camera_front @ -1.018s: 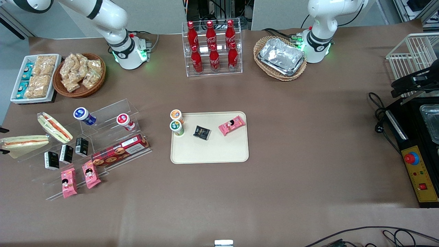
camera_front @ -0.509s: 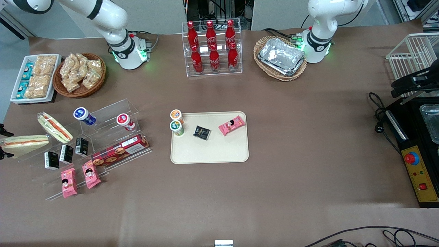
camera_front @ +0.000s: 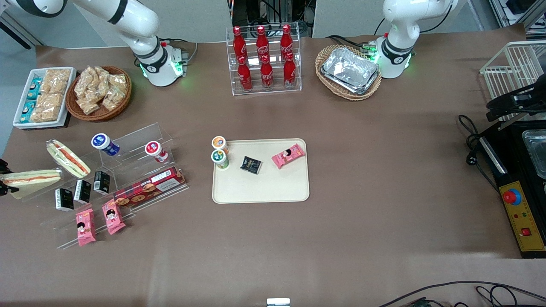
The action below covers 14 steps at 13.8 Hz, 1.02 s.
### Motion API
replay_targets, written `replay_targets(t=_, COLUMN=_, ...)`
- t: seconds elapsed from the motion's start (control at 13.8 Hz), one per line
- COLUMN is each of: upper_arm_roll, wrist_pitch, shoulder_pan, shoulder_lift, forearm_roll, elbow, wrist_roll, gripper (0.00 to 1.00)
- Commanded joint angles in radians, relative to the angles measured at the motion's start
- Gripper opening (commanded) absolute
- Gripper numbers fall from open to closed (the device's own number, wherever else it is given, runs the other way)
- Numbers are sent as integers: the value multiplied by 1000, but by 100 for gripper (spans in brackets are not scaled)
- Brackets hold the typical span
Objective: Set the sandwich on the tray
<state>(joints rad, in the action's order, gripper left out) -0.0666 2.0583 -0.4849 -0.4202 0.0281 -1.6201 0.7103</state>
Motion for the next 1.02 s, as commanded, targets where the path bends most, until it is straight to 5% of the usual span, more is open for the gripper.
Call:
replay_targets(t=0.0, upper_arm_roll=5, wrist_pitch=26, shoulder_pan=6, shoulder_lift=11, forearm_roll=-39, elbow=-15, wrist_roll=17, gripper=22)
replay_targets(t=0.29, upper_arm_roll=8, wrist_pitch=13, shoulder_pan=12, shoulder_lift=53, forearm_roll=-39, elbow=-6, wrist_roll=-9, gripper=5)
replay_targets(t=0.8, upper_arm_roll=17, wrist_pitch=-143, shoulder_pan=22, shoulder_lift=129, forearm_roll=-17, elbow=106, wrist_roll=-86, gripper=4)
replay_targets(t=0.95, upper_arm_roll=22, wrist_pitch=-226, shoulder_pan=40, shoulder_lift=129, forearm_roll=45, elbow=161, wrist_roll=-49, gripper=0)
